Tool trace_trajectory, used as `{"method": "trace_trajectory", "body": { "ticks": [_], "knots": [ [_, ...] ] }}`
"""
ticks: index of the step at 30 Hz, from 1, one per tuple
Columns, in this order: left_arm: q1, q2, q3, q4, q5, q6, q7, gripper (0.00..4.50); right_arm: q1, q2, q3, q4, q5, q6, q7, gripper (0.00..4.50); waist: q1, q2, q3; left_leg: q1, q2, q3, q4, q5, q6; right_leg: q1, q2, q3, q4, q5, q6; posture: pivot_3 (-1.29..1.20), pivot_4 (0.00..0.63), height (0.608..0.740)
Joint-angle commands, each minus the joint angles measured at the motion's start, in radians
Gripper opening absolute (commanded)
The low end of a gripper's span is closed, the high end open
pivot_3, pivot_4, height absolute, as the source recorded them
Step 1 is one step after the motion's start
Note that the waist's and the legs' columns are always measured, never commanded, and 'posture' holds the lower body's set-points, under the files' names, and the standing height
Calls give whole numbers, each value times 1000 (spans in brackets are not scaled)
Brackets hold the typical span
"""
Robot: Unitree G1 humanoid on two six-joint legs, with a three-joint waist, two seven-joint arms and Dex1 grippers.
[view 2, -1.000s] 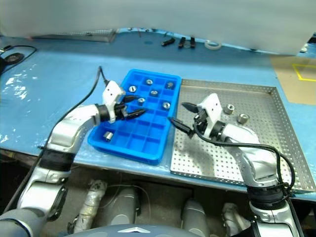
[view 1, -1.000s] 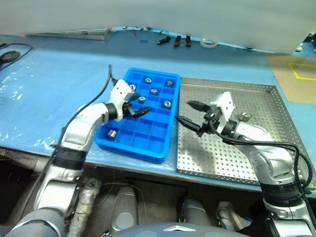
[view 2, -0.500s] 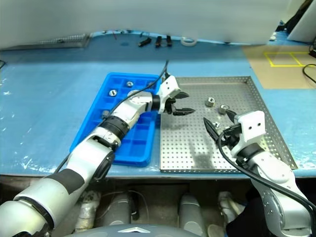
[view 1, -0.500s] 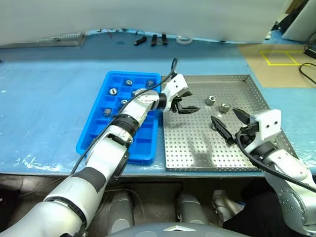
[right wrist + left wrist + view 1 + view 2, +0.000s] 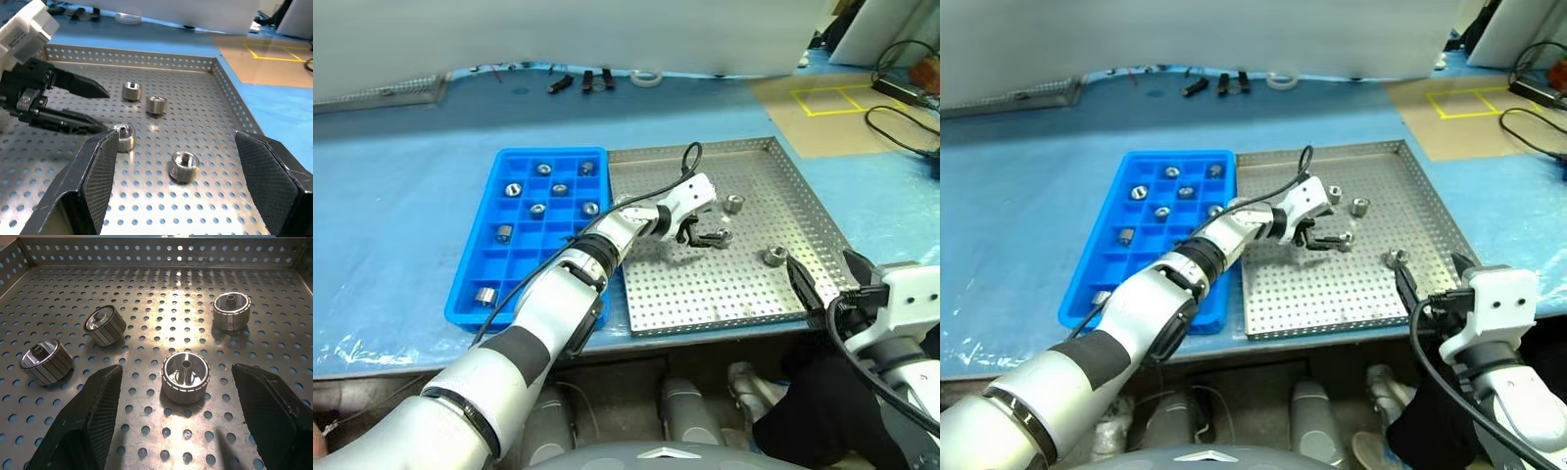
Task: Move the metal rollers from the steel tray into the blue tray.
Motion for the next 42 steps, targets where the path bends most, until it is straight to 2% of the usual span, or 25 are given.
{"method": "trace_trajectory", "body": {
  "ticks": [1,4,10,21,24,29,37,42],
  "knots": [
    [-27,-102,15,1,17,10,41,3747,36,-26,21,-42,19,-73,-55,3962,-23,0,0,-1,0,0,0,0,0,0,0,0,0,0,1,-791,150,740],
    [-14,-123,6,6,31,14,51,3747,63,-48,44,-42,31,-104,-93,3962,-52,0,0,-2,-3,0,0,-1,2,0,-4,-1,-1,-3,6,-796,150,740],
    [-3,-157,0,16,60,32,101,3747,95,-84,86,-42,46,-141,-148,3962,-116,0,0,-6,-9,-1,1,-5,7,0,-10,-2,-4,-3,8,-808,150,740],
    [22,-156,-24,33,135,73,198,3747,128,-108,109,-42,51,-167,-200,3962,-185,0,0,-10,-17,-1,3,-11,17,7,-19,-7,-19,0,14,-818,150,740],
    [25,-154,-22,32,139,74,190,3197,122,-105,116,-42,49,-162,-205,3962,-195,0,0,-9,-22,-1,3,-11,19,9,-23,-8,-19,0,17,-818,150,740],
    [29,-144,-23,32,151,74,191,1703,75,-113,120,-42,60,-125,-215,3962,-224,0,0,-9,-28,-3,5,-14,23,15,-29,-10,-24,-1,18,-803,150,740],
    [23,-132,-16,30,154,71,188,1707,49,-119,126,-42,78,-101,-201,3962,-237,0,0,-10,-31,-7,5,-15,30,20,-35,-17,-30,0,19,-784,150,740],
    [-5,-94,36,7,101,32,113,1707,43,-122,148,-42,80,-99,-194,3962,-238,0,0,-12,-31,-9,5,-15,30,21,-37,-20,-30,0,19,-765,150,740]
  ]
}}
